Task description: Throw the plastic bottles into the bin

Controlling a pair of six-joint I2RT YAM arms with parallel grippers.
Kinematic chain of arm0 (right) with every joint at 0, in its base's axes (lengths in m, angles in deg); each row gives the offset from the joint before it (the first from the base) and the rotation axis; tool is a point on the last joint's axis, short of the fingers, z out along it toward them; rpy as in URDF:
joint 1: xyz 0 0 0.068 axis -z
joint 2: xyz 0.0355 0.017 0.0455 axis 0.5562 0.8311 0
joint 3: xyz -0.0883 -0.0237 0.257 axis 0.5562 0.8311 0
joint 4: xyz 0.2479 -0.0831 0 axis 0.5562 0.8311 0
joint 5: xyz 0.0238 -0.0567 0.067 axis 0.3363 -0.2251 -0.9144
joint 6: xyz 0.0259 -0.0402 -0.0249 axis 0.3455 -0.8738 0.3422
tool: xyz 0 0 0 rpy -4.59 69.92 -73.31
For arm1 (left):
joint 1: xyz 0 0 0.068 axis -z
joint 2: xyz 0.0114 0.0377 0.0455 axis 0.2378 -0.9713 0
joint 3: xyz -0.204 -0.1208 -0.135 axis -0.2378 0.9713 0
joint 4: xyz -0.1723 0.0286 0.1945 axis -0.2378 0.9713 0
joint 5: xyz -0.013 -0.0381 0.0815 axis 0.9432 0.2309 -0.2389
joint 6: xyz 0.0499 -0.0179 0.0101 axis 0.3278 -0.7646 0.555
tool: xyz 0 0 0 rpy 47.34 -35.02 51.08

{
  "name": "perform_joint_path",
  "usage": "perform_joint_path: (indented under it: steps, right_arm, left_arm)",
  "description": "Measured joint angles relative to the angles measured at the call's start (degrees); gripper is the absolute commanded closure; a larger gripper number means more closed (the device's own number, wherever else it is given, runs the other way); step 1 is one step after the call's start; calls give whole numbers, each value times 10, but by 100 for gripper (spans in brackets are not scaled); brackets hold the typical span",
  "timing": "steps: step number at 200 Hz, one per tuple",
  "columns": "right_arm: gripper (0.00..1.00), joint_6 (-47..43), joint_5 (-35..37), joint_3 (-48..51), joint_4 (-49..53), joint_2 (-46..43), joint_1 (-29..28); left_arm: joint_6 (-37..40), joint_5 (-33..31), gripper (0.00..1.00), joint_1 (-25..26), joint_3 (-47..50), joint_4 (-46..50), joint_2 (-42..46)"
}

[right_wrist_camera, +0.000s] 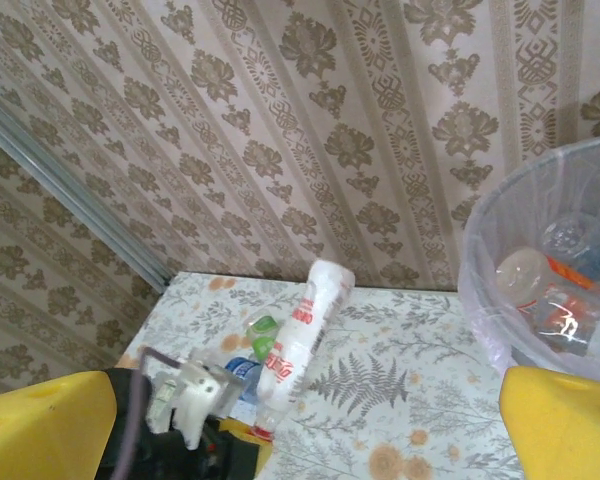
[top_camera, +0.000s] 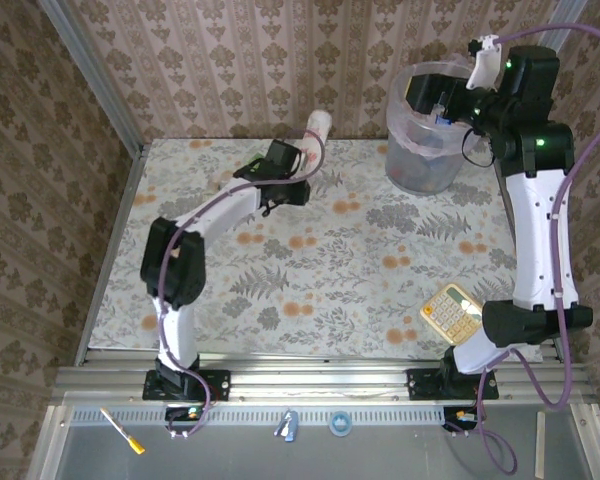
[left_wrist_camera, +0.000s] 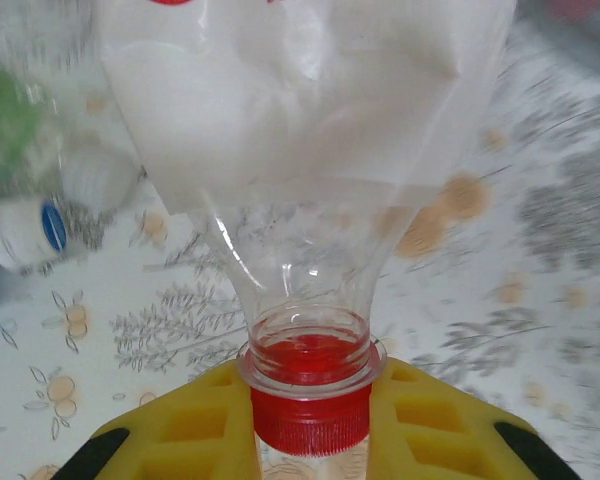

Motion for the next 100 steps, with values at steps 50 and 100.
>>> perform_joint_path:
  steps: [50,100]
  right_arm:
    - [0,44,-55,-16,0,34,0]
    - [1,74,-102,-31,9,68,-11]
  left_arm:
    - [68,37,84,48,41,-54,108]
    - [120,55,84,102,23,-52,119]
